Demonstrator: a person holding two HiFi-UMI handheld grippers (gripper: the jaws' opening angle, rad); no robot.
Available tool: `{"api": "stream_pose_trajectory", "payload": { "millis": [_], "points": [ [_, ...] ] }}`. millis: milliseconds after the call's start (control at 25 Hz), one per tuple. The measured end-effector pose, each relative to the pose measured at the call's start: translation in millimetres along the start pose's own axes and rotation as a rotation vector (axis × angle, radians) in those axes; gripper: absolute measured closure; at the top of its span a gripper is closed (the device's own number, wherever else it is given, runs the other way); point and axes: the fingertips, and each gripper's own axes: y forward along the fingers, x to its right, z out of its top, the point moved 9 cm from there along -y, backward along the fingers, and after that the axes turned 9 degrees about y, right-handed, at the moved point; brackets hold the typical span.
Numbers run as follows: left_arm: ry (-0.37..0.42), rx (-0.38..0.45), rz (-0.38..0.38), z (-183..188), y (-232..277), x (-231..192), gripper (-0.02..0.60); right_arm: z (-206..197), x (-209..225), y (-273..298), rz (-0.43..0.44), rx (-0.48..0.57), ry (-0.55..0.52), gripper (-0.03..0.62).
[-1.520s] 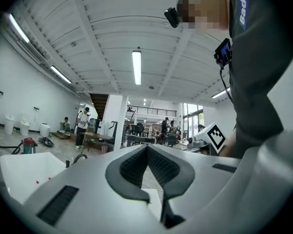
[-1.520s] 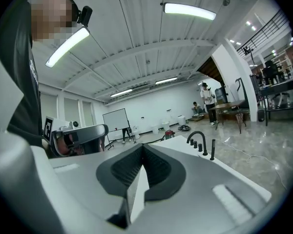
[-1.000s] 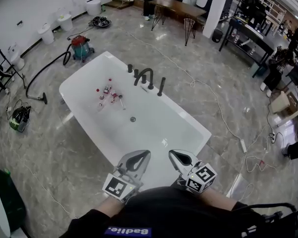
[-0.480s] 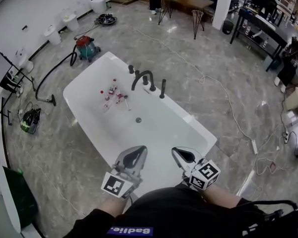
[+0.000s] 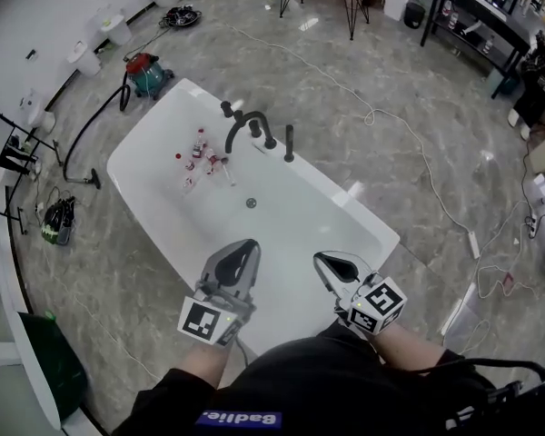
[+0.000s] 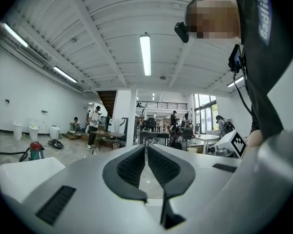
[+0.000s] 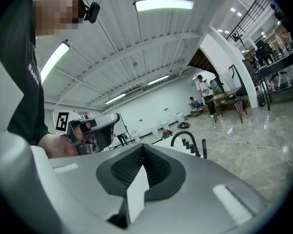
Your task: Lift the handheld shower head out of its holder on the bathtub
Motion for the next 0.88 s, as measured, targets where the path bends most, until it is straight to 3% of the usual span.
{"api": "stream_pose_trajectory", "payload": {
  "millis": [160,440,880],
  "points": [
    [0.012,0.013,-0.008,-1,23,-8,0.574,3,11,-1,-0.009,0.014,0.002,0.594],
    [0.043,-0.059,-0.033,-17,61,-22,0.572,4,32,-8,-0.044,0.042,0.018,0.594],
    [0.055,-0.142,-0.084,-56,139,-52,0.474,-19,66,-24,-0.108,0.048,0.09,0.594]
  ]
}}
